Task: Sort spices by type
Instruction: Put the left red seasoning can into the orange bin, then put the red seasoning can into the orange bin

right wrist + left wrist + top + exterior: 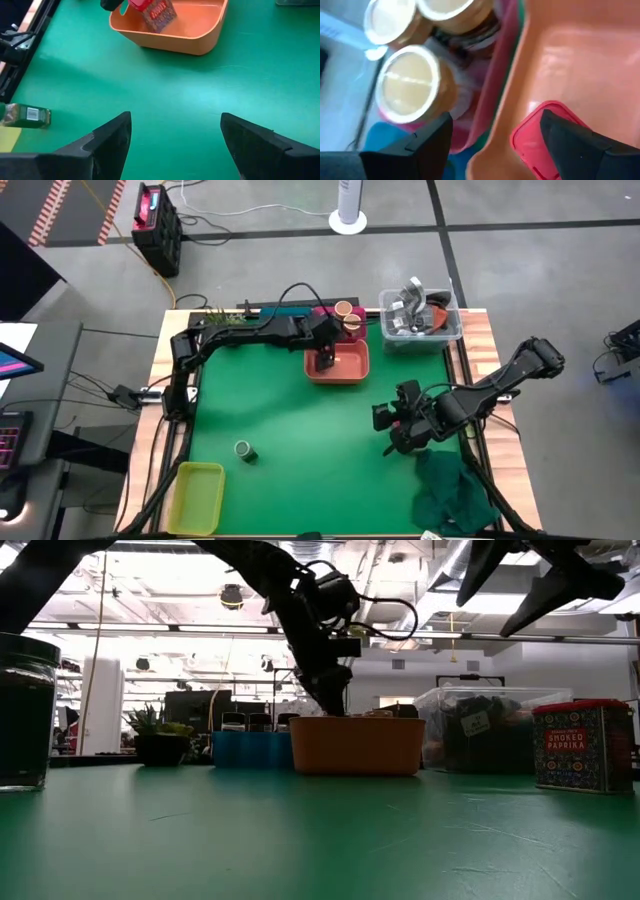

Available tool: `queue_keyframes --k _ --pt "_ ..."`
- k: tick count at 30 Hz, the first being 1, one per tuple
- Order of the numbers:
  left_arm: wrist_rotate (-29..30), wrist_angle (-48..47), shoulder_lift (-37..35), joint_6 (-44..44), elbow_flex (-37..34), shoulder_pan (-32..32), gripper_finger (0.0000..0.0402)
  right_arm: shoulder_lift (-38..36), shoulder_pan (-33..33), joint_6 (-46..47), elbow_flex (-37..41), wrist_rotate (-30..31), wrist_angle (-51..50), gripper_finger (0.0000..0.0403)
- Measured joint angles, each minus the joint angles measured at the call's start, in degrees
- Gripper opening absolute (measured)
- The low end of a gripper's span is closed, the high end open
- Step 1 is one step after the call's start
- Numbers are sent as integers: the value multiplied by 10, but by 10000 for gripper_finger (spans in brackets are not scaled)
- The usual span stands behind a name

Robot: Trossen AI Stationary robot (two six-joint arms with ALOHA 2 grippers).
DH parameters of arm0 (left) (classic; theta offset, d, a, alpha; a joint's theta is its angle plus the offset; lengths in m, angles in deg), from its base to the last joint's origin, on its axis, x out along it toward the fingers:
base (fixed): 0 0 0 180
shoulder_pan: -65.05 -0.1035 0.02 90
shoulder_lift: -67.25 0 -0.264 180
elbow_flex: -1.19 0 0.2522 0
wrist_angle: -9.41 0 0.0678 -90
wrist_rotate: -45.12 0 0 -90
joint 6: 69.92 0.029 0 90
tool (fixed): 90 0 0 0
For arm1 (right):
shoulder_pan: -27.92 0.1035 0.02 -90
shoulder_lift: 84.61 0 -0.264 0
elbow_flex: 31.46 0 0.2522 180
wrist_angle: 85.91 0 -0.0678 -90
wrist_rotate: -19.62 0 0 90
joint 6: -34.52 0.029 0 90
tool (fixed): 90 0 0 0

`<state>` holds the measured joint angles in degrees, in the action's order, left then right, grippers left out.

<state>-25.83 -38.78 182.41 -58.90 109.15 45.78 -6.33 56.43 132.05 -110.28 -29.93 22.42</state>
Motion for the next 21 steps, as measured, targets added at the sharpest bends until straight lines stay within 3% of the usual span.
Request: queue_keyframes --k 5,8,10,15,21 --pt "55 -52 0 -8 37 -1 290 0 0 0 0 -1 -10 329" --pt "53 -70 -1 -27 70 -1 290 0 0 0 0 -21 -20 329" --pt "23 -85 -1 -35 93 -1 290 -3 -3 -3 0 -52 -30 329" --pt "-117 -97 -20 -49 115 3 290 -4 -34 -95 0 -147 -50 329" --pt "-133 -81 -89 -18 72 18 290 -4 -70 -185 0 -191 -54 329"
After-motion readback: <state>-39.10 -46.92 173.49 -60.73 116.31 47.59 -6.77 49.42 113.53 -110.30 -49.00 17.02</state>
